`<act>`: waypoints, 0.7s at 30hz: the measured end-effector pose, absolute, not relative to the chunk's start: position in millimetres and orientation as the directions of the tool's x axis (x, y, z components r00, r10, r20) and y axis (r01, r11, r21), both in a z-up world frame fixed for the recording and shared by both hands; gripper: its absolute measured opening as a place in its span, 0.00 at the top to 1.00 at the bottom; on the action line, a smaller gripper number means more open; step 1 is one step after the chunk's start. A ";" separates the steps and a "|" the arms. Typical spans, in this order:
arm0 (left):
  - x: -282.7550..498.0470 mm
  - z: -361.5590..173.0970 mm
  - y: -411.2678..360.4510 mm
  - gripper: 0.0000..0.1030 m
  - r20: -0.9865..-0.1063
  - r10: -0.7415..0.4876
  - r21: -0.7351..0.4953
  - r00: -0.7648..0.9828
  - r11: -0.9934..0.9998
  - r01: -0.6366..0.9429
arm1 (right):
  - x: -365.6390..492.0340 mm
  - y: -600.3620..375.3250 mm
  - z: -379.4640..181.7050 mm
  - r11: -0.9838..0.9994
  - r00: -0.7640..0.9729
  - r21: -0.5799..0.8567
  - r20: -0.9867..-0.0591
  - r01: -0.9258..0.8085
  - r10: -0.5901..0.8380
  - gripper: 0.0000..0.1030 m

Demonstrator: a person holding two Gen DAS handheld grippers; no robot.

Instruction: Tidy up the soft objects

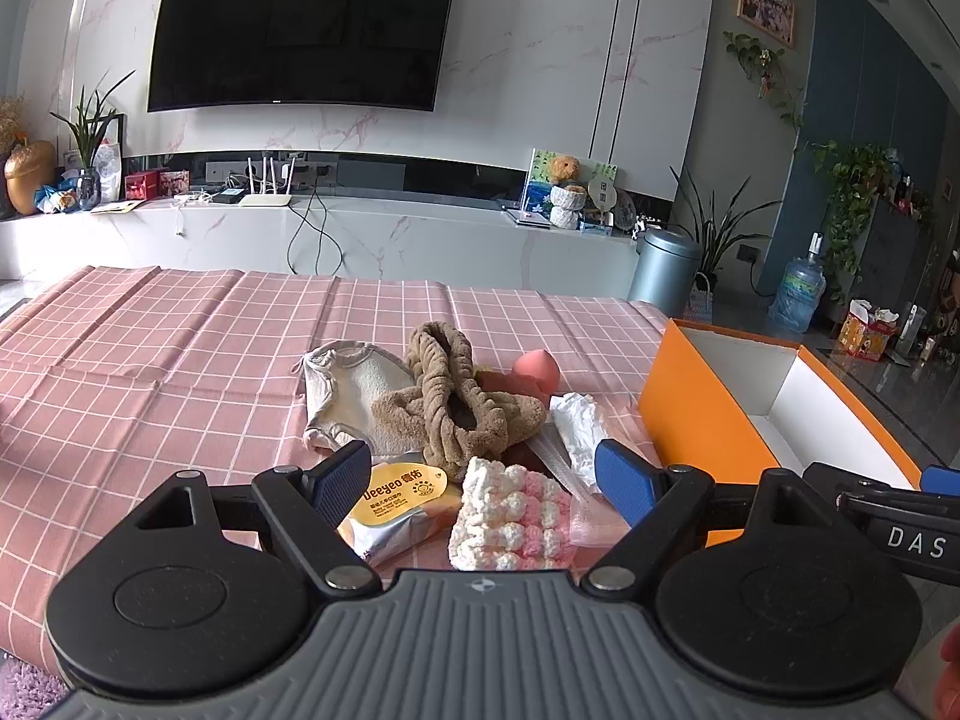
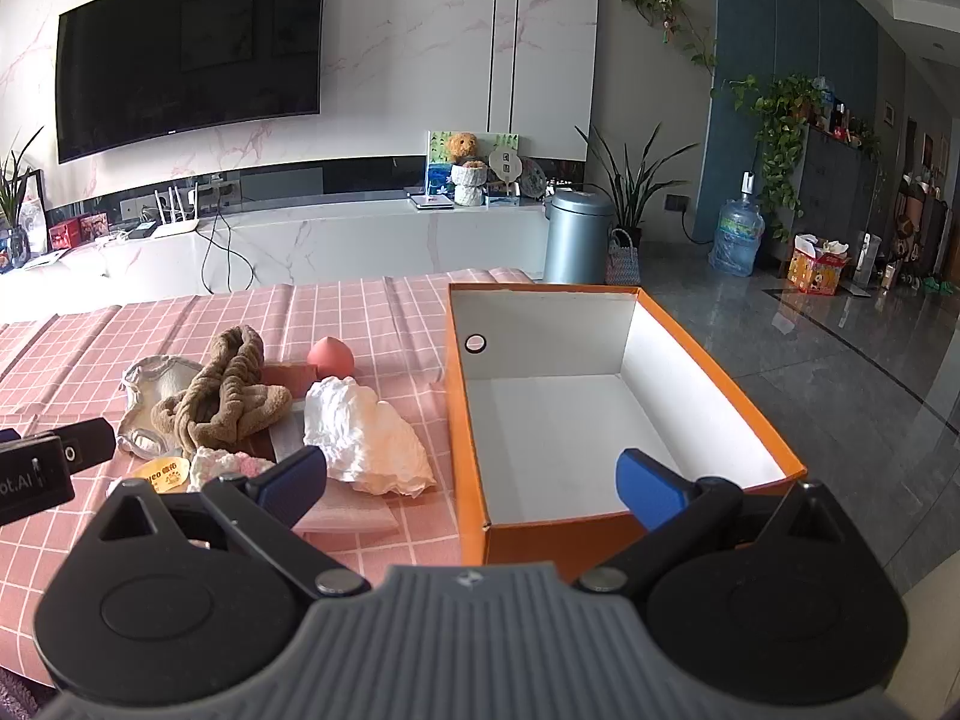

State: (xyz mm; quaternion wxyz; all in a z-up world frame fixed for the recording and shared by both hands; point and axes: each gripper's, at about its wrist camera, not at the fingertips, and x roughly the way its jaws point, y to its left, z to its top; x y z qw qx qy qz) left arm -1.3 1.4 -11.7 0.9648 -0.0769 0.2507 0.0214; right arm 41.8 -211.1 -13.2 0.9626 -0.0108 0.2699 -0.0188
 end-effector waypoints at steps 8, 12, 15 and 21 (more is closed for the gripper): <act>-2.1 -12.3 0.9 0.04 -0.489 0.003 -0.138 0.872 0.987 -0.081 | 42.7 -211.3 -12.3 0.999 0.850 -0.031 -0.525 0.030 -0.042 0.02; -1.5 -12.6 0.9 0.04 -0.492 0.003 -0.139 0.870 0.987 -0.081 | 42.7 -211.2 -12.5 0.999 0.849 -0.030 -0.526 0.029 -0.041 0.02; -2.2 -13.3 0.7 0.04 -0.493 0.003 -0.140 0.870 0.987 -0.083 | 43.6 -213.6 -13.6 1.000 0.847 -0.002 -0.531 0.023 -0.020 0.02; -1.5 -16.3 4.9 0.05 -0.509 -0.011 -0.161 0.861 0.983 -0.083 | 46.2 -210.8 -15.9 1.000 0.848 0.016 -0.530 -0.008 0.015 0.02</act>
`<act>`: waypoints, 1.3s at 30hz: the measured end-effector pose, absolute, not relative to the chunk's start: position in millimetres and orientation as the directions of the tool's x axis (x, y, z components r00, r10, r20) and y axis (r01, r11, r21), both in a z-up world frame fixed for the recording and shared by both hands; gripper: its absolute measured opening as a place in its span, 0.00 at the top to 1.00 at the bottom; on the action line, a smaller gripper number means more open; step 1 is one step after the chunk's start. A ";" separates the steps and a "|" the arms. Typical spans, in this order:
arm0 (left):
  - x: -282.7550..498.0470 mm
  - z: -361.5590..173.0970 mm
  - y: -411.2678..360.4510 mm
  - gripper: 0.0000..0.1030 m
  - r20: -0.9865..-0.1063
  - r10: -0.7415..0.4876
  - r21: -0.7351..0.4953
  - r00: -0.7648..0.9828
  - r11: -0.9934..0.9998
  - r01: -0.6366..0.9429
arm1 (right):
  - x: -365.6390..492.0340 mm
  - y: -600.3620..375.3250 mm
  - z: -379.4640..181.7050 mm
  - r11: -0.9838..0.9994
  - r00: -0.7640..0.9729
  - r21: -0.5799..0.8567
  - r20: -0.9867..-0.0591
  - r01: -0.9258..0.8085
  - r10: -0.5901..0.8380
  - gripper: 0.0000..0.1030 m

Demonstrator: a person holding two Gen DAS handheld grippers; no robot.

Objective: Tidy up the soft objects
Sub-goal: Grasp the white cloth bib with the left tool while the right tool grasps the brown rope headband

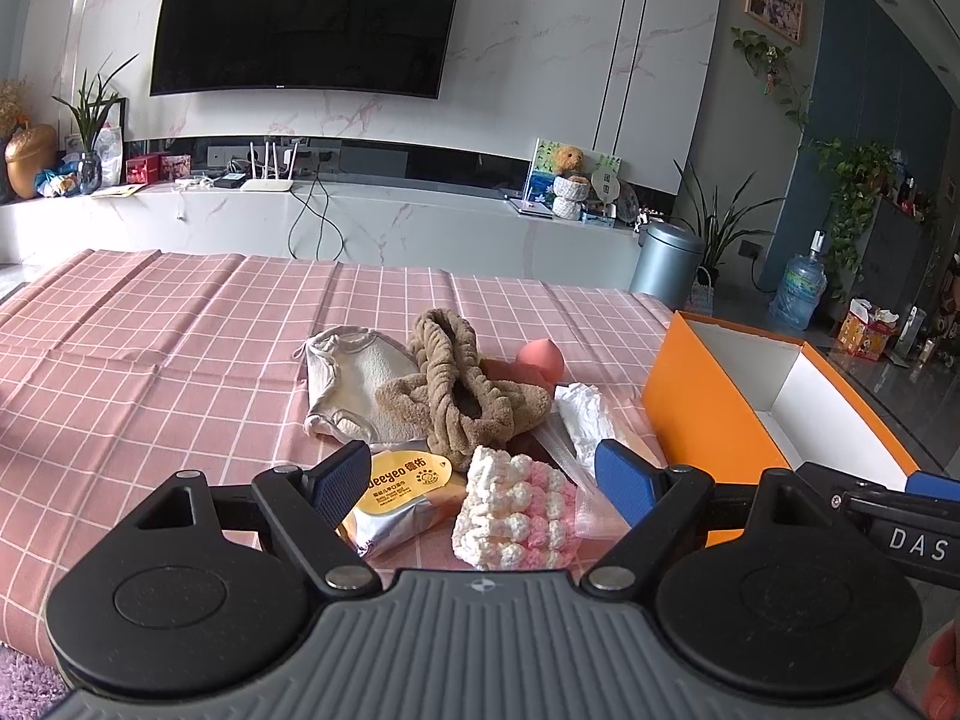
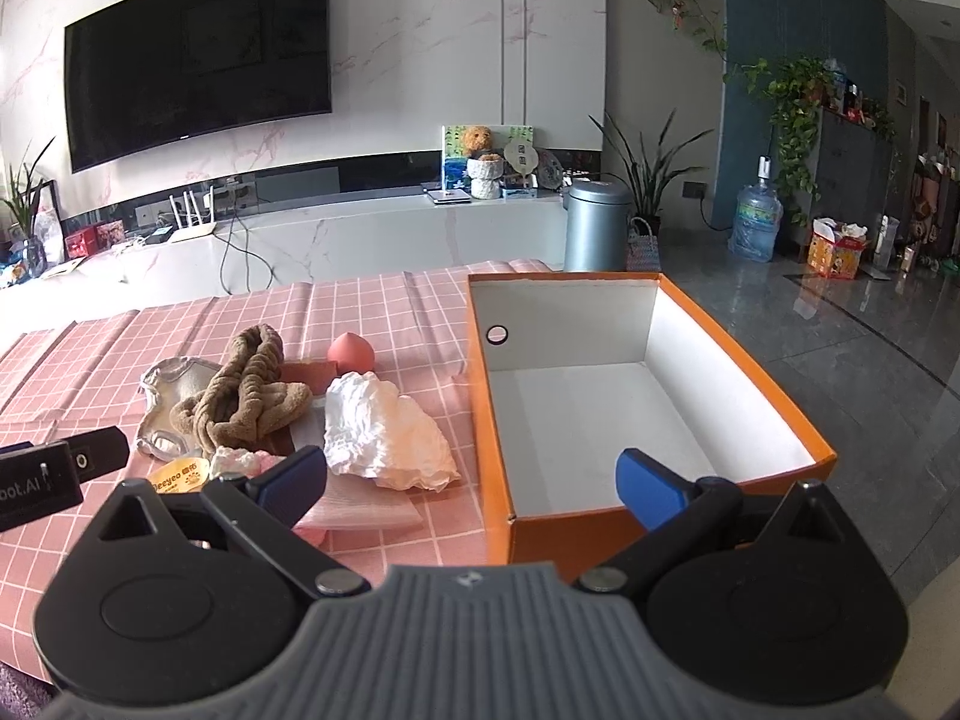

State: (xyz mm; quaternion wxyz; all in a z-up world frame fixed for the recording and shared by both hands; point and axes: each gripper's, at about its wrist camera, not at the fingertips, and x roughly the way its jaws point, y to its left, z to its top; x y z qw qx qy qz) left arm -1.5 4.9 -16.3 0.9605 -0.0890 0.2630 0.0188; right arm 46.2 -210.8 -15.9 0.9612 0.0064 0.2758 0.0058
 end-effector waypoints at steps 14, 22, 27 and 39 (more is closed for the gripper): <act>27.1 -19.3 44.5 0.22 -0.595 -0.085 -0.226 0.799 0.972 -0.066 | 75.0 -169.6 -23.3 0.961 0.806 -0.043 -0.556 -0.272 0.203 0.22; 64.5 -29.8 74.8 0.23 -0.650 -0.043 -0.194 0.759 0.975 -0.111 | 127.2 -128.1 -29.3 0.918 0.753 -0.030 -0.582 -0.396 0.306 0.09; 93.6 -38.3 97.2 0.24 -0.675 -0.002 -0.173 0.738 0.973 -0.155 | 167.7 -99.6 -34.0 0.893 0.726 -0.035 -0.597 -0.448 0.340 0.09; 156.0 -64.9 136.5 0.24 -0.677 -0.022 -0.252 0.736 0.946 -0.203 | 269.1 -49.7 -65.1 0.890 0.637 0.008 -0.696 -0.456 0.332 0.10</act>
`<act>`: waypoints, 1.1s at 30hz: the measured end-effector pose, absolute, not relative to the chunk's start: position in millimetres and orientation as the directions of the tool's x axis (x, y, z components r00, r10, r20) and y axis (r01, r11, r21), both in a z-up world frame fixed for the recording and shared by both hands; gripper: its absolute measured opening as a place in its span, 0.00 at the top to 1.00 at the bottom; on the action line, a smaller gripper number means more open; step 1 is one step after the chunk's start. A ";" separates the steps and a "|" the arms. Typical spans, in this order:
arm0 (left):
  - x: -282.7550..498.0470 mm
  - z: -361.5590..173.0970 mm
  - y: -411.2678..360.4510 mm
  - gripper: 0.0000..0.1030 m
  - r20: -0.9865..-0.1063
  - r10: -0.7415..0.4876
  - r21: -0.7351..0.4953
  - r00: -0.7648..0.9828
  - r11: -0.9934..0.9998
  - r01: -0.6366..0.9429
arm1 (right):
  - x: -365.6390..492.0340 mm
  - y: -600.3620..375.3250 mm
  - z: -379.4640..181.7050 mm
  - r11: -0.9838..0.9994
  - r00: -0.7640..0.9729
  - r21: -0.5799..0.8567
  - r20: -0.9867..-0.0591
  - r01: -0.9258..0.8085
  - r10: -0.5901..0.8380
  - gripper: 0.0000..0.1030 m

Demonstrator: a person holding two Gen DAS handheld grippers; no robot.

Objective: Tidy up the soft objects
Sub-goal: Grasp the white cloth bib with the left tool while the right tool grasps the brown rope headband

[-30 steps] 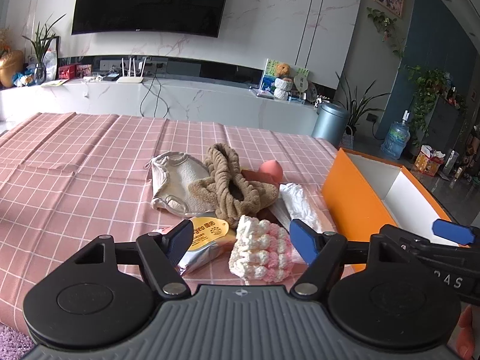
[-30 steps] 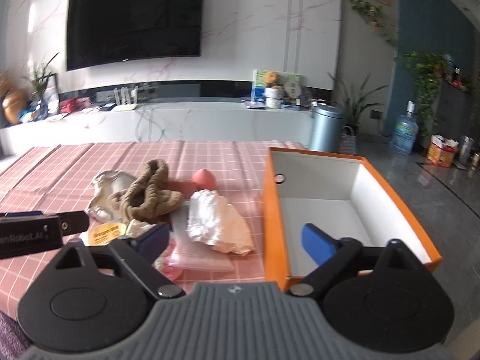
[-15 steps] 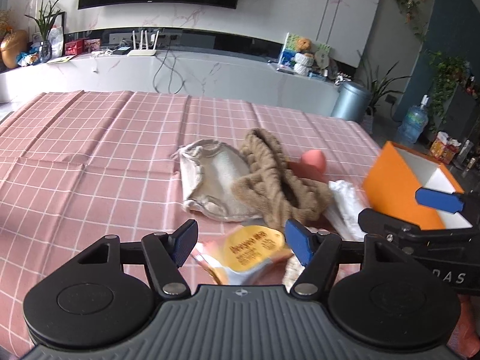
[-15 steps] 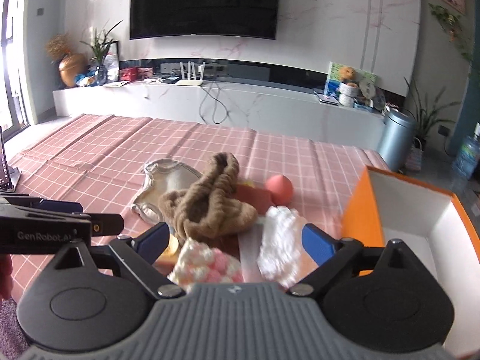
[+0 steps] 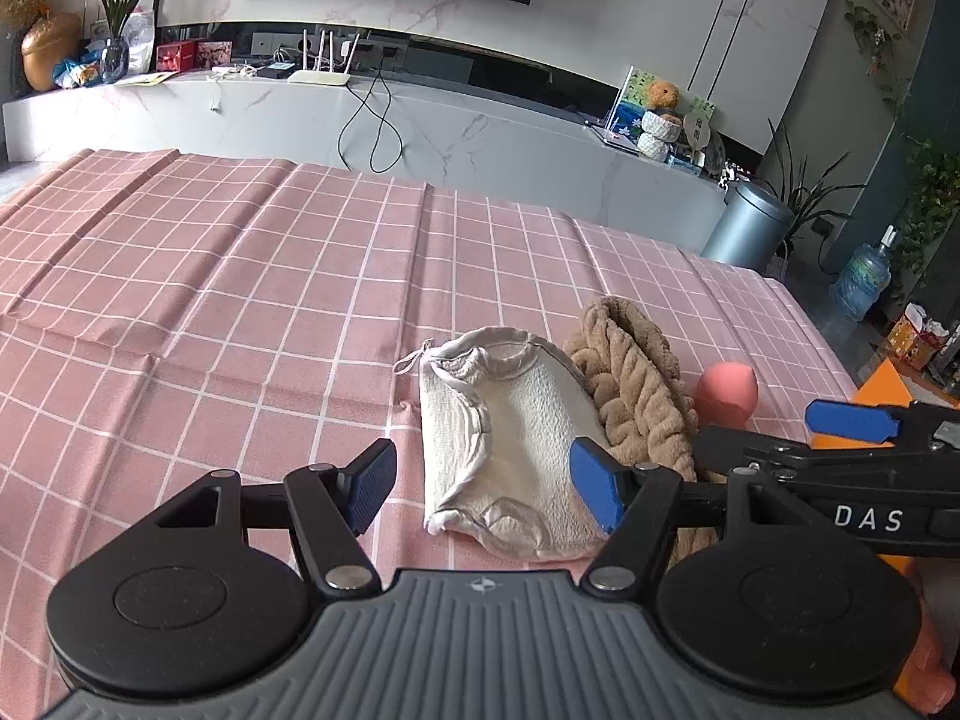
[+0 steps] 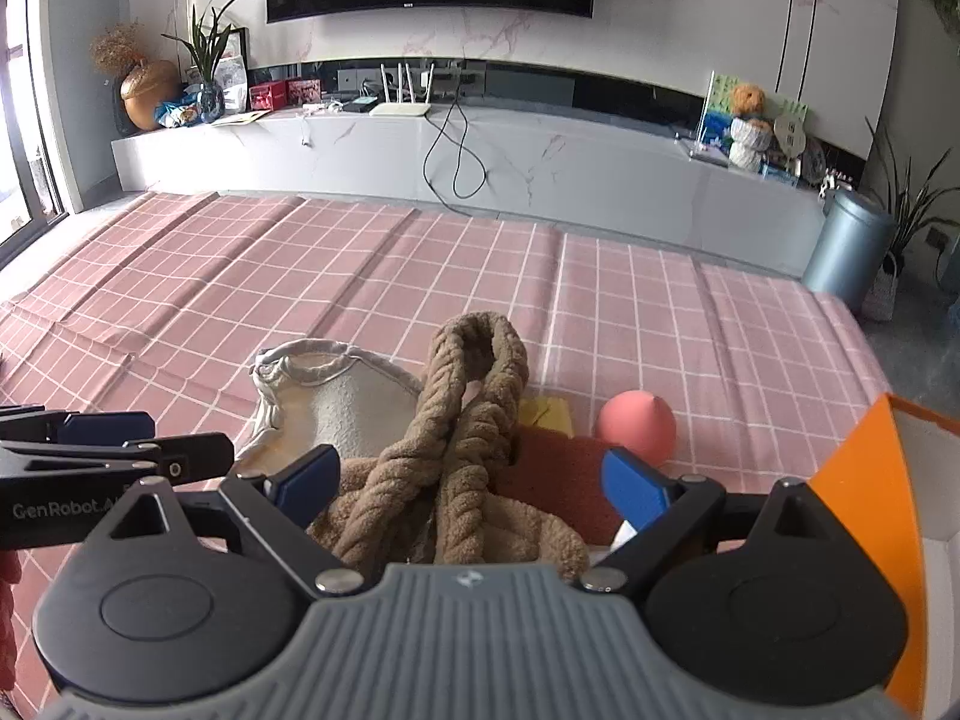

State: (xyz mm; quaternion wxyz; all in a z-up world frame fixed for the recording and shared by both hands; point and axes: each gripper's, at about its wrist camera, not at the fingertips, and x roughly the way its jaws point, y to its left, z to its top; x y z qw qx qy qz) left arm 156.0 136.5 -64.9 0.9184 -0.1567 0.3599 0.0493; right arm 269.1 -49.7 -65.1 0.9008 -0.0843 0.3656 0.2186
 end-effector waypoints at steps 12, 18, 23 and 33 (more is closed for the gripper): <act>180.0 -85.9 151.5 0.23 -0.691 -0.024 -0.270 0.723 0.936 -0.227 | 299.2 -21.5 -110.7 0.890 0.535 0.094 -0.769 -0.445 0.349 0.34; 183.9 -94.2 151.2 0.20 -0.699 -0.042 -0.271 0.713 0.939 -0.210 | 296.6 -17.2 -114.9 0.878 0.537 0.077 -0.764 -0.472 0.356 0.68; 184.8 -99.2 148.4 0.15 -0.690 -0.078 -0.293 0.720 0.939 -0.178 | 299.1 -30.2 -106.8 0.866 0.519 0.160 -0.744 -0.473 0.421 0.73; 211.1 -117.9 139.7 0.46 -0.704 -0.093 -0.301 0.704 0.937 -0.177 | 308.7 -41.2 -119.7 0.869 0.479 0.238 -0.757 -0.433 0.446 0.63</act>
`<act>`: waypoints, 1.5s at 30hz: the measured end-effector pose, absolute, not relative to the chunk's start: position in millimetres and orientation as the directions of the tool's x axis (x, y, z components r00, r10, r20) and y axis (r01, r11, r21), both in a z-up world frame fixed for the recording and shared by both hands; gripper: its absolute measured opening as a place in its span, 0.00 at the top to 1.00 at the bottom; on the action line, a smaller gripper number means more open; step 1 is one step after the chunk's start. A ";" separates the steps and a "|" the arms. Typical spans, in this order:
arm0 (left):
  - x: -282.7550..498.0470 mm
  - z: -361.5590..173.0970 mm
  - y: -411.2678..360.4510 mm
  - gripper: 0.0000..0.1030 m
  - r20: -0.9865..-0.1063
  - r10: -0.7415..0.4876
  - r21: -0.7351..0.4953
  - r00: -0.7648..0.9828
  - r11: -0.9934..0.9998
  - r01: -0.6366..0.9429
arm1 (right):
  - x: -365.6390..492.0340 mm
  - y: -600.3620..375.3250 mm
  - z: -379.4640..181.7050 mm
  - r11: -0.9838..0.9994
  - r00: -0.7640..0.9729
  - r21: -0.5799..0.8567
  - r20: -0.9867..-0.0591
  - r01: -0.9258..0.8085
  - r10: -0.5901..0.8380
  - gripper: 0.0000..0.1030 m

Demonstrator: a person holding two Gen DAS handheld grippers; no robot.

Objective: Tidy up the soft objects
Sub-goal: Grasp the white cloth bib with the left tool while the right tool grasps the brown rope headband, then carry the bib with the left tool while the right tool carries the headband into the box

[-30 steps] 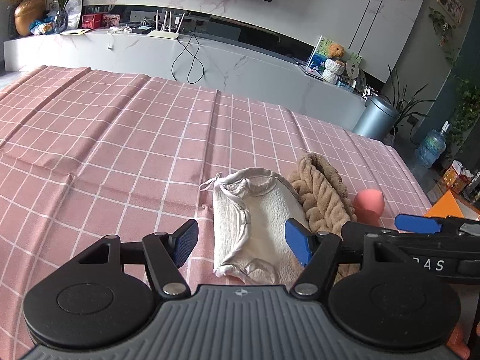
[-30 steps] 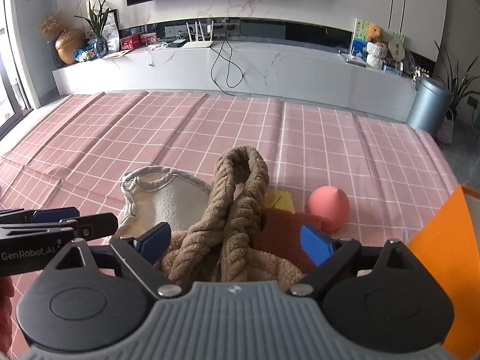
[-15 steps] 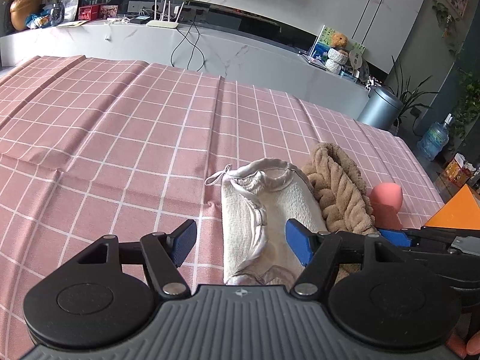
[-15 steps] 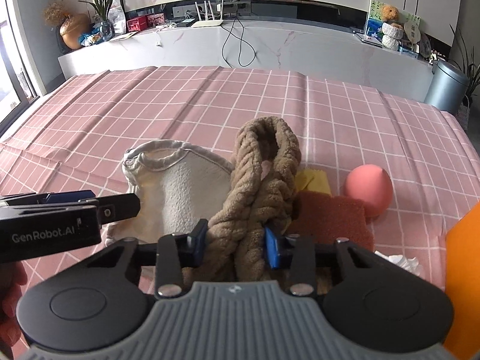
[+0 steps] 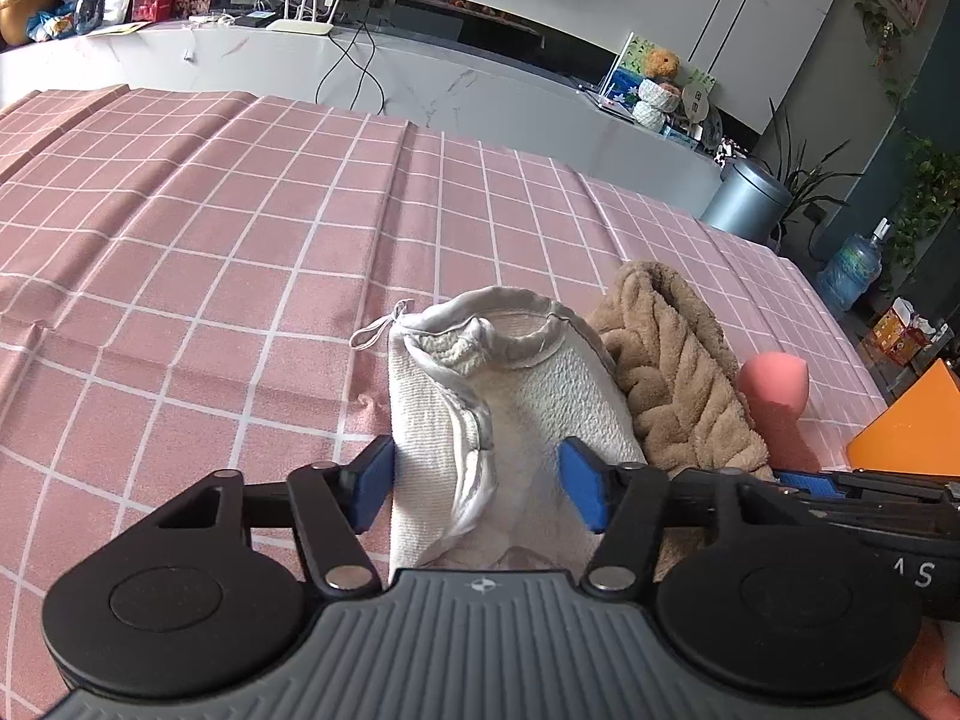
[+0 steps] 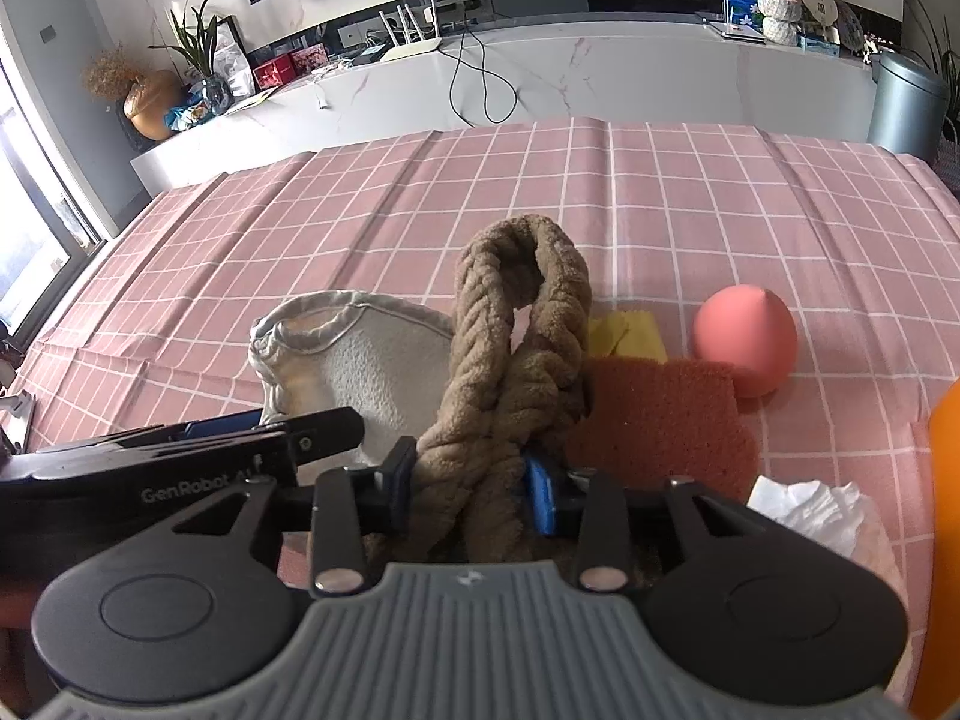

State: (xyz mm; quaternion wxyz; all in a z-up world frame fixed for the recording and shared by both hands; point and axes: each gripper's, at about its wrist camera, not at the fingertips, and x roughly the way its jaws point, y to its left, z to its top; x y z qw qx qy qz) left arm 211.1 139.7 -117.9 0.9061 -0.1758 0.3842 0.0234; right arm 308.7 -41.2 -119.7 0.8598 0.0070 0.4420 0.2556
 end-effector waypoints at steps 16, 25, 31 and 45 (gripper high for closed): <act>170.6 -65.7 143.5 0.87 -0.593 -0.005 -0.293 0.805 0.933 -0.210 | 289.3 -41.0 -81.6 0.847 0.572 0.196 -0.660 -0.494 0.487 0.76; 146.5 -24.1 145.4 0.88 -0.538 0.017 -0.283 0.842 0.938 -0.200 | 269.7 -57.7 -27.1 0.840 0.647 0.163 -0.567 -0.518 0.510 0.77; 124.7 14.0 134.0 0.88 -0.467 0.042 -0.263 0.883 0.947 -0.184 | 249.8 -89.5 12.5 0.847 0.697 0.168 -0.500 -0.504 0.514 0.77; 120.3 60.2 34.5 0.87 -0.396 -0.242 -0.313 0.886 0.942 0.118 | 185.9 -226.7 33.5 0.936 0.797 0.140 -0.492 -0.324 0.349 0.76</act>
